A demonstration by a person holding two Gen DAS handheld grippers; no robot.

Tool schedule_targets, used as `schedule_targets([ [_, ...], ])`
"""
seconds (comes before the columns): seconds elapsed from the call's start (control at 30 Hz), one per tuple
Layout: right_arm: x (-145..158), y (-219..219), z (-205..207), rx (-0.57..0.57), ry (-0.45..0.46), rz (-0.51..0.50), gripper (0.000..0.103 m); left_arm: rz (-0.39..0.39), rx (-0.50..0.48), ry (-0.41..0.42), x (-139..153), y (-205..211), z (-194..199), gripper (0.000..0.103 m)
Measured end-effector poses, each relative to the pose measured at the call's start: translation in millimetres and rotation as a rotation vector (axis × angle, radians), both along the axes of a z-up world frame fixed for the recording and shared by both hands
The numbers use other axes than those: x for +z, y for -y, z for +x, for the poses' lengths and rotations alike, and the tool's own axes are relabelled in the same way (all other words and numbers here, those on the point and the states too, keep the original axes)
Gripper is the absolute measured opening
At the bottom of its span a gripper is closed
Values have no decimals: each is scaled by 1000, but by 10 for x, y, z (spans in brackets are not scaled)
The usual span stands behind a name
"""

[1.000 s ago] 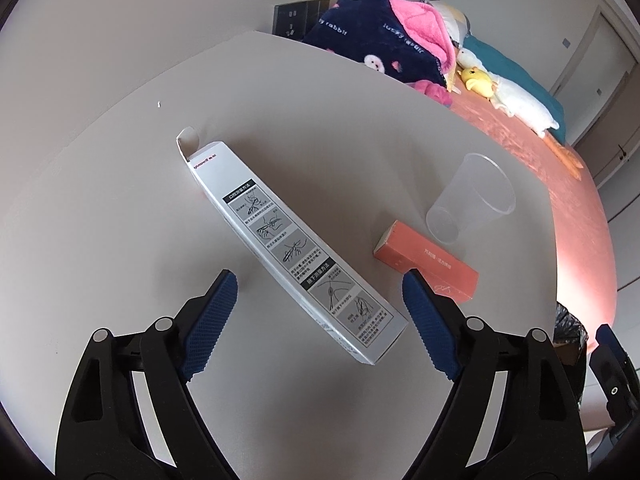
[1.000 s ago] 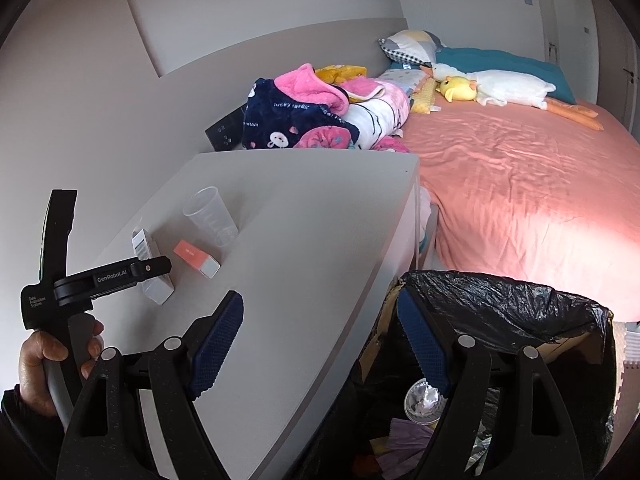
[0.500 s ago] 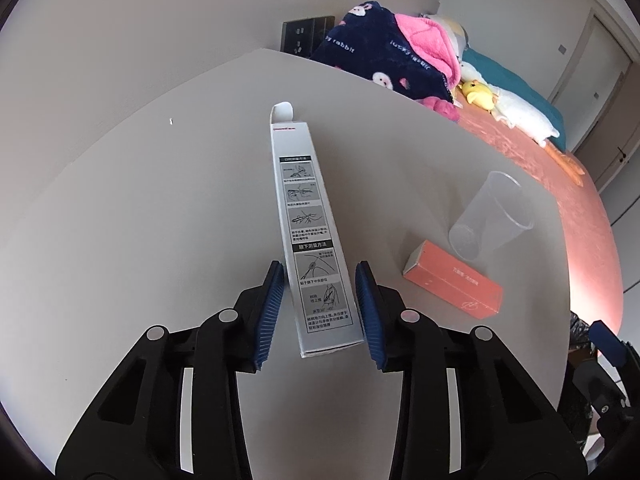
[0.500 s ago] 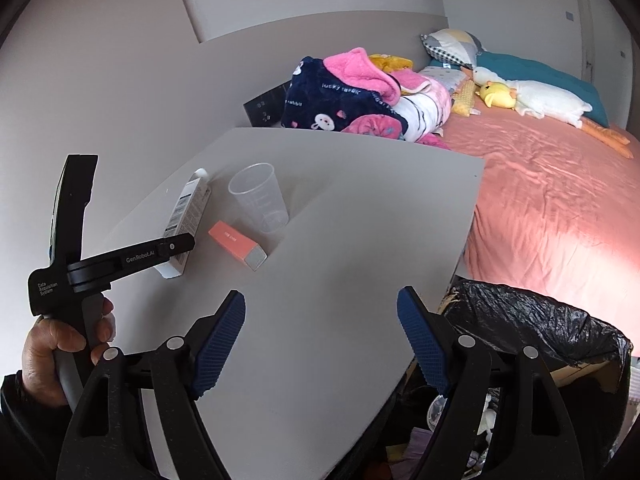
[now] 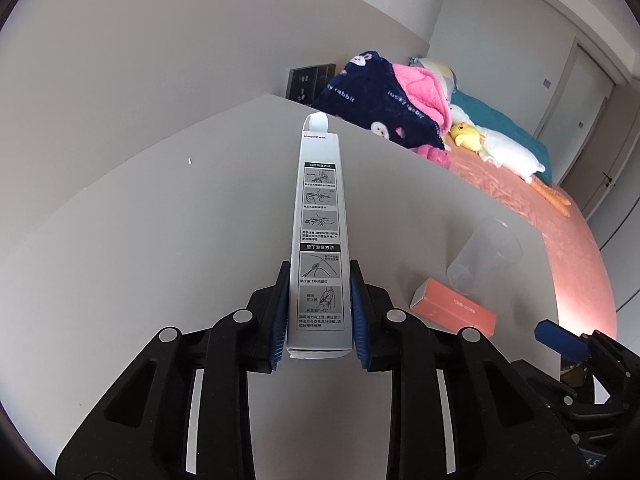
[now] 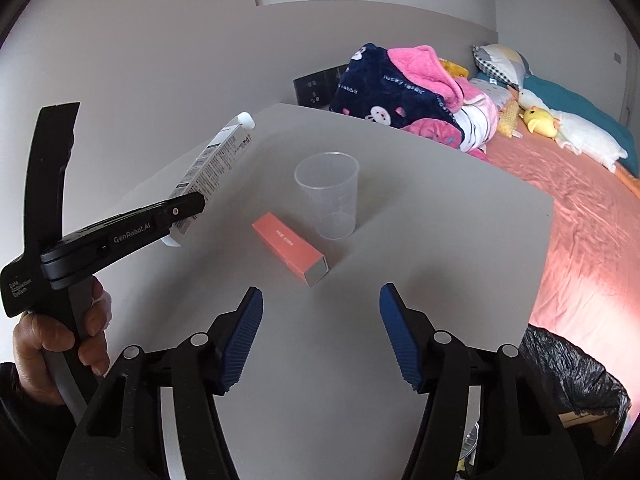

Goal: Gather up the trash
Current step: 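Close the left tool on the long white printed box and lift it, then grasp the orange box with the right tool while the left tool holds the white box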

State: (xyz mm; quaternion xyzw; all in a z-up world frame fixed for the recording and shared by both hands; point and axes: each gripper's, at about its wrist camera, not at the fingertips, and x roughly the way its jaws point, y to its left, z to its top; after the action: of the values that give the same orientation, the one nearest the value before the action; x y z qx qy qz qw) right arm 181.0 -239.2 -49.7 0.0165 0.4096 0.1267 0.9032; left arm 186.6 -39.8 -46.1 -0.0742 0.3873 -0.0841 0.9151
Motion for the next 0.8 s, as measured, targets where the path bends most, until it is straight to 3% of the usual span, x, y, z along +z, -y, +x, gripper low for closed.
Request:
schedule_targets([
  [0.27,-45,-170,175,31,-32,-37,63,-23,40,2,22,-129,0,27],
  [0.57,-145,-328,360,39,-72,-36,62,-77,151,3,49,-476,8,27],
  [0.77,-180,-478,451,52,-74,-72,48,-89,174,-2,48,-555,4,27],
  [0.8,-180,-499,461,57,-75,-81,37,-87,171,-3,47,-551,0,27],
])
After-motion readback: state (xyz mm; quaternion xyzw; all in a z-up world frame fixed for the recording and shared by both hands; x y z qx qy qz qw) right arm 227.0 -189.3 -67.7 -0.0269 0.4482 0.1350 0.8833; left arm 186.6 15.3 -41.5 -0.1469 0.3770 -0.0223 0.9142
